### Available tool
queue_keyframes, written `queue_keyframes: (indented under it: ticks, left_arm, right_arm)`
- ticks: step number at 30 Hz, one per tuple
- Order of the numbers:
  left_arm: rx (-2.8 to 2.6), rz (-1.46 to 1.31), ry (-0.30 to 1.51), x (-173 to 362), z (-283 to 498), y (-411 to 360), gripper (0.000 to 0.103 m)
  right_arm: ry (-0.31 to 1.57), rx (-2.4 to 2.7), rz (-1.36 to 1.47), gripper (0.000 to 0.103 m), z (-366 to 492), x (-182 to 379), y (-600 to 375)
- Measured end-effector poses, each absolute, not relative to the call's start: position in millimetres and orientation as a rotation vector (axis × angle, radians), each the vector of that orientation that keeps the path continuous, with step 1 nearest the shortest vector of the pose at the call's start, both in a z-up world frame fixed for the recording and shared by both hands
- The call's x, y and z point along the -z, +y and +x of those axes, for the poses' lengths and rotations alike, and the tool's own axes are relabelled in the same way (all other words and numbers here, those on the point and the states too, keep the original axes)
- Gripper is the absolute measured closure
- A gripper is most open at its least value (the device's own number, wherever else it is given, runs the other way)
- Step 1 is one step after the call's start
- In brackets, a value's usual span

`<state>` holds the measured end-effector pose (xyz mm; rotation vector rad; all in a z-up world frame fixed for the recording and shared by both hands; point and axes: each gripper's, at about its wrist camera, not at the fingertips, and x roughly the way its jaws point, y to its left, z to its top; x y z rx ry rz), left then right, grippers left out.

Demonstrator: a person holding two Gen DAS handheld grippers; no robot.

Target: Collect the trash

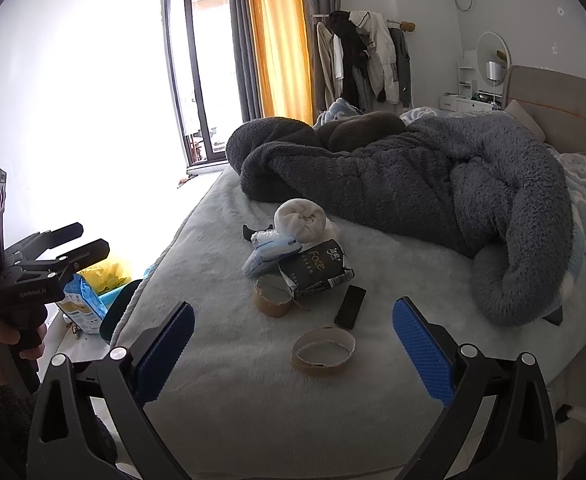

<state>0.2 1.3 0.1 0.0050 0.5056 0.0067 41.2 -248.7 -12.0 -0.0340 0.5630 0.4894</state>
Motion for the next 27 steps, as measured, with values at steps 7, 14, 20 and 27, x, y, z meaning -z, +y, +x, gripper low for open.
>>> queue_keyframes:
  ticks: [7,14,20,27]
  left_arm:
    - [-0.008,0.003,0.505,0.0,-0.1,1.7,0.003]
    - [-0.006,0.003,0.505,-0.2,-0.3,2.6,0.003]
    - [-0.007,0.003,0.504,0.3,-0.1,2.3,0.003]
    - [-0.011,-0.008,0.507,0.4,-2.5,3.4,0.003]
  right_arm:
    - [0.563,-0.489,-0.036,0.003,40.3,12.7,-248.4]
    - [0.564,-0.49,-0.037,0.003,40.4,12.4,-248.6]
    - [0.561,-0.49,-0.032,0.003,41.1,13.4,-249.0]
    - [0.564,-0.49,-0.035,0.003,40.0,12.8,-249.4]
